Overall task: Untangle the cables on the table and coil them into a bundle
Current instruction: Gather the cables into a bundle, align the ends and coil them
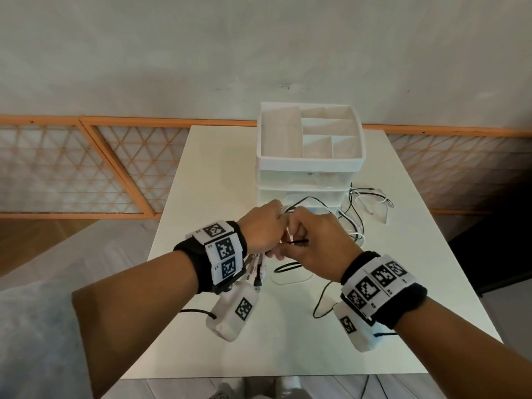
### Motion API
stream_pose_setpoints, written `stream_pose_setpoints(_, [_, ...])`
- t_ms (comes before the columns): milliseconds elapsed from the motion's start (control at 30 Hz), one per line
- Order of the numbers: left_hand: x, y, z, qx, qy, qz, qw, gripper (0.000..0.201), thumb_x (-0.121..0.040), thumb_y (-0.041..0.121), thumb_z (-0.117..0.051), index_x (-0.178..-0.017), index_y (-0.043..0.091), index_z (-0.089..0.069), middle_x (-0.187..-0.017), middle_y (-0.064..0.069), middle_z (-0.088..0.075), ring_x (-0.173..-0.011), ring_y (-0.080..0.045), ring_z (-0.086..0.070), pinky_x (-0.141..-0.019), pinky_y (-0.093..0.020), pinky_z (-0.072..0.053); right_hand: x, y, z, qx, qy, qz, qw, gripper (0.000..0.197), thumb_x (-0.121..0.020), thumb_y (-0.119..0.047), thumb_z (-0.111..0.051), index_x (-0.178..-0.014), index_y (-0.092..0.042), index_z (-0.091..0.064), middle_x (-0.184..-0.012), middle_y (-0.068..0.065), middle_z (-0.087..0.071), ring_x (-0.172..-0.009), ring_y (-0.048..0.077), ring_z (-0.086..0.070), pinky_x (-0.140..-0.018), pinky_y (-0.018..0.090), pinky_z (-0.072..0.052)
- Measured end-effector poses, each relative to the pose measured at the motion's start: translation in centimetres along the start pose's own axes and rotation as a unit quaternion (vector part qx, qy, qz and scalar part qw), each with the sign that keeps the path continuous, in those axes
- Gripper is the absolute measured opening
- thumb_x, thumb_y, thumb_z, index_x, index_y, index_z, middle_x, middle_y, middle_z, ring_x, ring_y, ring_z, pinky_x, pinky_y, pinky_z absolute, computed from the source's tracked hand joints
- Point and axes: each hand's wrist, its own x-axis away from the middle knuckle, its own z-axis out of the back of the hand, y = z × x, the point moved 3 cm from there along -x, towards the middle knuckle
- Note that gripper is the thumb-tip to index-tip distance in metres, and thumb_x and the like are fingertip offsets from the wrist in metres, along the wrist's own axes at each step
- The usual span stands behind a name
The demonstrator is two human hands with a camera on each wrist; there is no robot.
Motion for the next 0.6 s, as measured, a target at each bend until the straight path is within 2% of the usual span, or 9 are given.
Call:
stream_pose_setpoints(100, [0.2,-0.1,0.5,-0.004,0.010,-0.001,1.000,0.022,-0.099,0.028,-0.041,-0.089,0.009,-0.046,-0.073,-0.008,-0.057,-0.057,-0.022,-0.046,-0.055,-0.034,-0.040,-0.1,1.4,1.4,-0.037,-0.013,-0.066,0.997,0.035,-0.074,-0.028,-0.086,-0.083,-0.018,-0.053,-0.052,-0.001,-0.055,-0.046,0.012,-0.043,-0.050,0.016,-0.038])
stream_pose_setpoints(167, [0.4,0.2,1.8,0.031,0.041,-0.005,0.999,0.024,-0.098,0.030,-0.048,-0.088,0.009,-0.051,-0.074,-0.006,-0.054,-0.055,-0.017,-0.041,-0.051,-0.029,-0.036,0.4,3.9,2.2,-0.020,-0.003,-0.106,0.994,0.028,-0.075,-0.030,-0.084,-0.072,-0.026,-0.056,-0.050,-0.009,-0.049,-0.047,0.008,-0.041,-0.051,0.016,-0.036])
stream_pose_setpoints(233, [0.7,0.6,3.8,0.091,0.075,-0.011,0.993,0.028,-0.094,0.036,-0.058,-0.091,0.008,-0.059,-0.070,-0.001,-0.052,-0.051,-0.012,-0.038,-0.045,-0.024,-0.032,1.6,7.1,2.7,0.037,0.015,-0.159,0.987,0.028,-0.077,-0.030,-0.082,-0.065,-0.027,-0.057,-0.050,-0.010,-0.046,-0.050,0.007,-0.043,-0.053,0.019,-0.035])
stream_pose_setpoints(300, [1.0,0.8,5.6,0.131,0.102,-0.025,0.986,0.031,-0.086,0.044,-0.069,-0.080,0.015,-0.060,-0.060,0.005,-0.047,-0.047,-0.008,-0.035,-0.043,-0.022,-0.029,3.0,10.1,3.4,0.070,0.032,-0.221,0.972,0.021,-0.082,-0.031,-0.077,-0.069,-0.023,-0.062,-0.051,-0.008,-0.046,-0.054,0.009,-0.045,-0.053,0.019,-0.032])
stream_pose_setpoints(367, [1.0,0.7,7.1,0.155,0.138,-0.035,0.978,0.036,-0.079,0.046,-0.075,-0.072,0.017,-0.055,-0.054,0.007,-0.039,-0.046,-0.009,-0.031,-0.043,-0.023,-0.026,3.9,12.3,4.2,0.113,0.036,-0.264,0.957,0.024,-0.089,-0.037,-0.068,-0.072,-0.021,-0.065,-0.058,-0.006,-0.056,-0.063,0.016,-0.053,-0.057,0.025,-0.033])
stream_pose_setpoints(467, [0.5,0.2,8.0,0.147,0.176,-0.027,0.973,0.038,-0.081,0.045,-0.074,-0.080,0.012,-0.057,-0.060,-0.001,-0.034,-0.049,-0.015,-0.028,-0.047,-0.026,-0.025,4.8,13.9,5.4,0.204,0.045,-0.263,0.942,0.048,-0.095,-0.041,-0.057,-0.054,-0.022,-0.043,-0.057,-0.001,-0.049,-0.063,0.026,-0.050,-0.063,0.032,-0.029])
stream_pose_setpoints(500, [0.5,0.1,8.0,0.141,0.178,-0.022,0.974,0.040,-0.082,0.048,-0.072,-0.082,0.011,-0.058,-0.063,-0.004,-0.034,-0.050,-0.015,-0.027,-0.047,-0.026,-0.025,4.9,14.0,5.8,0.221,0.060,-0.255,0.939,0.047,-0.094,-0.043,-0.058,-0.053,-0.024,-0.043,-0.061,0.001,-0.048,-0.067,0.029,-0.052,-0.064,0.032,-0.032])
stream_pose_setpoints(533, [0.4,-0.1,7.9,0.143,0.178,-0.016,0.974,0.043,-0.082,0.052,-0.070,-0.082,0.010,-0.058,-0.065,-0.005,-0.033,-0.051,-0.016,-0.026,-0.047,-0.026,-0.025,5.1,14.0,6.3,0.226,0.078,-0.251,0.938,0.040,-0.092,-0.045,-0.060,-0.057,-0.028,-0.052,-0.068,0.004,-0.050,-0.074,0.031,-0.055,-0.067,0.032,-0.036])
stream_pose_setpoints(600, [0.3,-0.3,7.8,0.167,0.175,-0.008,0.970,0.050,-0.084,0.058,-0.064,-0.080,0.009,-0.060,-0.061,-0.002,-0.034,-0.049,-0.015,-0.025,-0.045,-0.024,-0.024,5.1,13.9,7.3,0.248,0.110,-0.264,0.926,0.027,-0.090,-0.050,-0.061,-0.076,-0.029,-0.070,-0.081,0.007,-0.056,-0.083,0.032,-0.058,-0.071,0.032,-0.041])
